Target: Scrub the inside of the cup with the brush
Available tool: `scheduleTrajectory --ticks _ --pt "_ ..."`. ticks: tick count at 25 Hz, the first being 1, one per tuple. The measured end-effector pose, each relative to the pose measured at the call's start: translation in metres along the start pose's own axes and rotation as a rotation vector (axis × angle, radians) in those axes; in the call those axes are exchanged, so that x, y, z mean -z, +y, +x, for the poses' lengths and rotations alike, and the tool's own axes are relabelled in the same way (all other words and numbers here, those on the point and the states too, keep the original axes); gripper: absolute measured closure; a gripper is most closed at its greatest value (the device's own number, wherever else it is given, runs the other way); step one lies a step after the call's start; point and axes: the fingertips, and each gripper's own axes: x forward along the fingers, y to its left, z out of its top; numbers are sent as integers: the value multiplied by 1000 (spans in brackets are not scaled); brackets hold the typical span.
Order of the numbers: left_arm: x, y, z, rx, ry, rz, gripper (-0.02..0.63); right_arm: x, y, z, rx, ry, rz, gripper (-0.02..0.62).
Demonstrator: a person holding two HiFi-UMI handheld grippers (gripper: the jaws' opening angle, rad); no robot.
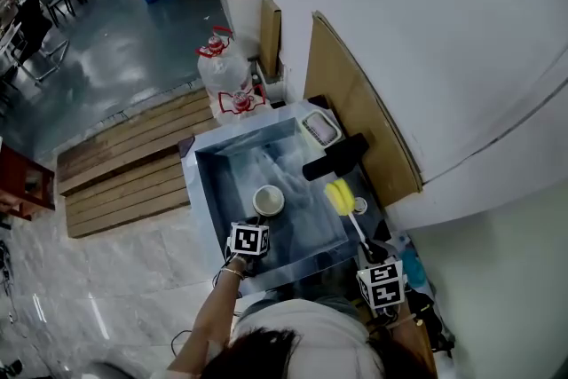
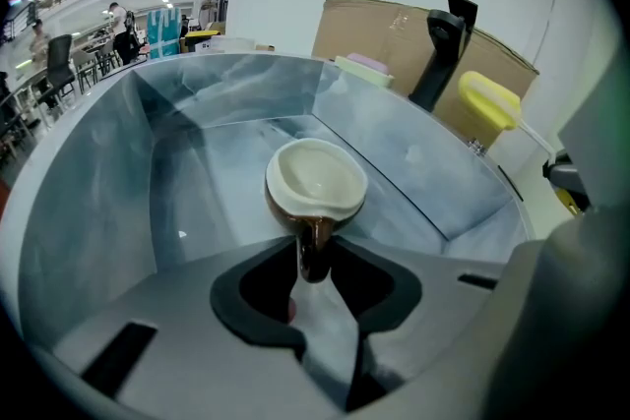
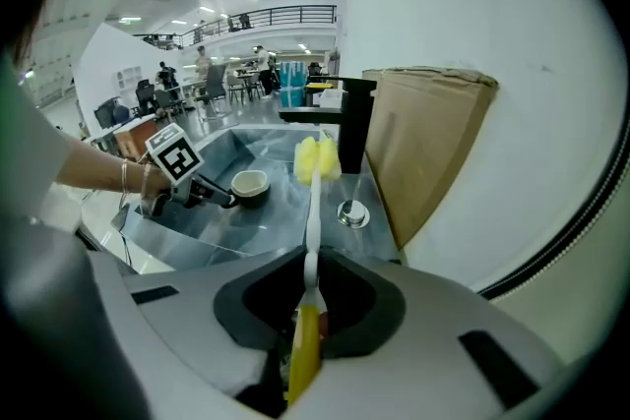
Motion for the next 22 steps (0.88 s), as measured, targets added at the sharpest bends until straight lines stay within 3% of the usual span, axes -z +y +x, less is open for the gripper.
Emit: scheduleTrajectory --ticks 9,22 --pt "-1 -2 5 25 -1 30 499 -27 37 19 -130 33 -108 540" --pt "-1 -4 8 57 -4 22 522 -45 83 64 -252 274 -373 540"
